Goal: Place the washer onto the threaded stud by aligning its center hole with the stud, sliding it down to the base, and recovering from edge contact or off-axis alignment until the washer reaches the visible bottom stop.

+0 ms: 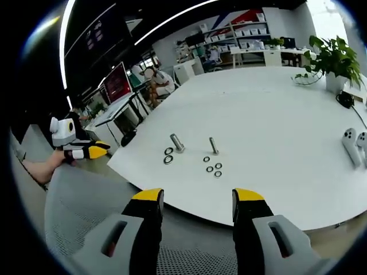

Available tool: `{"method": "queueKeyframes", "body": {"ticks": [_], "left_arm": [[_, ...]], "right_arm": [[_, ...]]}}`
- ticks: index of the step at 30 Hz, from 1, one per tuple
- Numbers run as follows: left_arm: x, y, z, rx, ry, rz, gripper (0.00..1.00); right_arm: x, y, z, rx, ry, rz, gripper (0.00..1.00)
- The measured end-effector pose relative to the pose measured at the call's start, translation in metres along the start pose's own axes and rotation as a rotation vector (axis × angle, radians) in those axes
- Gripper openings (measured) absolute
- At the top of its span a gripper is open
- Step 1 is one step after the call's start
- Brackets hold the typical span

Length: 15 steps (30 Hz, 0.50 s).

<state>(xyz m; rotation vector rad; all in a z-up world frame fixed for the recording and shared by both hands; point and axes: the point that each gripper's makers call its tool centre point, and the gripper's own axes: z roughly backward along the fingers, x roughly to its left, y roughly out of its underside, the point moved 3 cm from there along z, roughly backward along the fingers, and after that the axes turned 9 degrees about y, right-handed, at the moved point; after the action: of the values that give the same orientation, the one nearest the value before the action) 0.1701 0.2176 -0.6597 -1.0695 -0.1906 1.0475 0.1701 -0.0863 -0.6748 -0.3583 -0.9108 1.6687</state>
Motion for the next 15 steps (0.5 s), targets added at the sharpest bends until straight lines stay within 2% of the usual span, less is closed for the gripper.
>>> {"method": "queueKeyframes", "body": {"ticks": [15], "left_arm": [[-0.0018, -0.0007, -0.0011, -0.002, 0.016, 0.011, 0.2]], "right_arm": [[-0.0005, 0.0008, -0.0001, 0.01, -0.001, -0.001, 0.5]]}}
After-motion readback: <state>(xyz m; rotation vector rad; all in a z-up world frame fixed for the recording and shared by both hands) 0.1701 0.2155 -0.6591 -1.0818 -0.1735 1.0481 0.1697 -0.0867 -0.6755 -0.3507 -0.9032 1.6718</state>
